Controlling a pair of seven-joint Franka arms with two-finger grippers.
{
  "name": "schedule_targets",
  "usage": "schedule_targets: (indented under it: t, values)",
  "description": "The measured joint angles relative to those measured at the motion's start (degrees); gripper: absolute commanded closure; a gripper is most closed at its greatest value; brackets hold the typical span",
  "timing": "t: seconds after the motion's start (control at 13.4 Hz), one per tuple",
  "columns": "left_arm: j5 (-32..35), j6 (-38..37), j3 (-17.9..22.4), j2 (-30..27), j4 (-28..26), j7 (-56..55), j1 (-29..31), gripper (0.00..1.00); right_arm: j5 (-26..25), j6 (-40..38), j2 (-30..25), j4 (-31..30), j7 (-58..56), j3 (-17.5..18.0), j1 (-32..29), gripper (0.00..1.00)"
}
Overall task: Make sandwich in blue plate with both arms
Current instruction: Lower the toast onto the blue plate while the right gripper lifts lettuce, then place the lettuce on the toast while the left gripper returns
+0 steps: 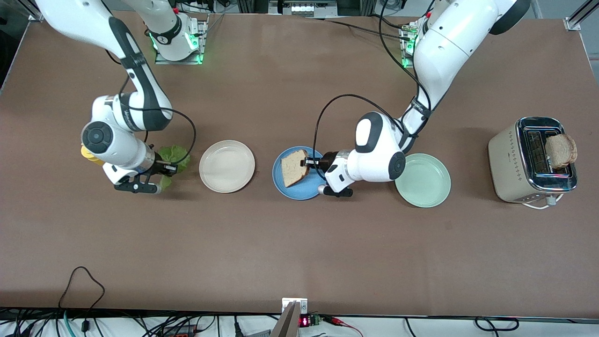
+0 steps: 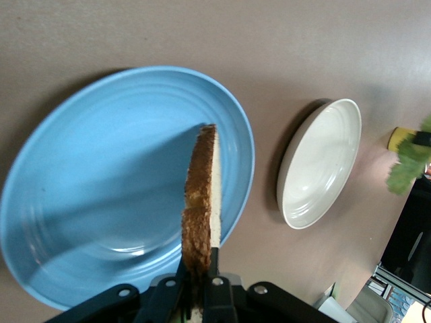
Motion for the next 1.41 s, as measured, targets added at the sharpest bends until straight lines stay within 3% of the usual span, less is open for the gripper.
schedule_targets:
  t: [0.07, 0.3, 0.67, 0.97, 1.41]
  values:
    - [0.0, 0.1, 0.3, 0.3, 0.0, 0.1, 0.1, 0.00, 0.0, -1.4, -0.8, 0.1, 1.5, 0.1, 0.1, 0.98]
    - [0.0, 0.3, 0.9, 0.6, 0.2, 1.7, 0.9, 0.00, 1.6, -3.7, -1.5, 1.3, 8.0, 0.5, 1.9, 0.98]
    - [0.0, 0.3, 1.2, 0.5, 0.8, 7.0, 5.3, 0.00, 15.9, -4.4, -0.9, 4.3, 22.7, 0.7, 9.3, 0.98]
    - [0.8, -0.7, 1.5, -3.6, 1.8, 7.4, 6.2, 0.00, 19.5, -4.3, 2.2, 9.3, 39.9, 0.8, 16.3, 0.97]
    - [19.5, -9.6, 7.3, -11.8, 2.0, 7.3, 8.5, 0.00, 20.3, 1.5, 15.6, 22.0, 63.9, 0.9, 25.7, 0.96]
